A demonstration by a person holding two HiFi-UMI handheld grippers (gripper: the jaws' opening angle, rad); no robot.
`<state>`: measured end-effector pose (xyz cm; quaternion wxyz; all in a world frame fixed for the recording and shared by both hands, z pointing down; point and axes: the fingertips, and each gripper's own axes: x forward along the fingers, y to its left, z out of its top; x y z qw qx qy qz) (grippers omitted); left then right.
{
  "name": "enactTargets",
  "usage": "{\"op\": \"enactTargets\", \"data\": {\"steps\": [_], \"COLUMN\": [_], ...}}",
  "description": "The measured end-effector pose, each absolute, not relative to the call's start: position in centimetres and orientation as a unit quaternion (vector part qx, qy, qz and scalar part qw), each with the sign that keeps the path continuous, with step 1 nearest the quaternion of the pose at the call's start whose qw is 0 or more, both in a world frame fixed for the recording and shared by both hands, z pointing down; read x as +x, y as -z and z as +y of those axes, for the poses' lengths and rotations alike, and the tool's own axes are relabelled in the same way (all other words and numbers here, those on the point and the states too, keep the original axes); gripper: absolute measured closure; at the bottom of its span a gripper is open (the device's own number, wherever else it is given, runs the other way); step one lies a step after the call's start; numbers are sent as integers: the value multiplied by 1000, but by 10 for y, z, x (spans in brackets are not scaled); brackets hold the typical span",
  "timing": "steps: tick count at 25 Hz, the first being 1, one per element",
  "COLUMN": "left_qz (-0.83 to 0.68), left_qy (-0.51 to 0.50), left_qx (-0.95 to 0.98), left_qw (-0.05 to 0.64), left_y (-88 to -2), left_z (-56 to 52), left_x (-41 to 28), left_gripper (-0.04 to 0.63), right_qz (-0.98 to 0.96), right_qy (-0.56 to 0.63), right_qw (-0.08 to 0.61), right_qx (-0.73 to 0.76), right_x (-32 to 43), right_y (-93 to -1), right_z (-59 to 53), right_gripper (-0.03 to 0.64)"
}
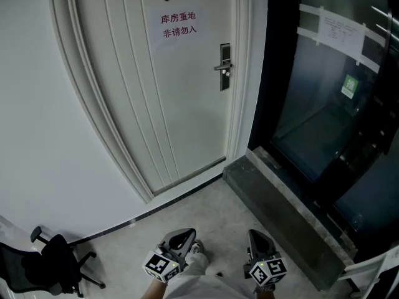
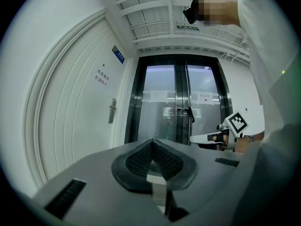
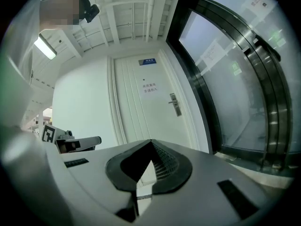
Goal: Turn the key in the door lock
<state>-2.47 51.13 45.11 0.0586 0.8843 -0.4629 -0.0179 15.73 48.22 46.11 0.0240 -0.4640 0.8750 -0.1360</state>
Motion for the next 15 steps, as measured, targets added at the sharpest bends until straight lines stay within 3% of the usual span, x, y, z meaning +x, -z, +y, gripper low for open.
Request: {"op": "enactTargets", "data": {"steps": [4,15], "left_qz": [-454,-401], "left_qy": [11,49], "left_qx": [887,914], "left_qw": [78,27], "left_y": [-467,-430], "left_z": [468,306], "left_x": [-36,-52], "left_gripper": [591,592], "right_qz": [877,879], "right_qy": [119,100], "right_qw": [36,52], "right_qx": [-465,-463], "right_x": [150,106], "right_y": [-452,-424], "right_z": [445,305], "right_gripper": [617,617]}}
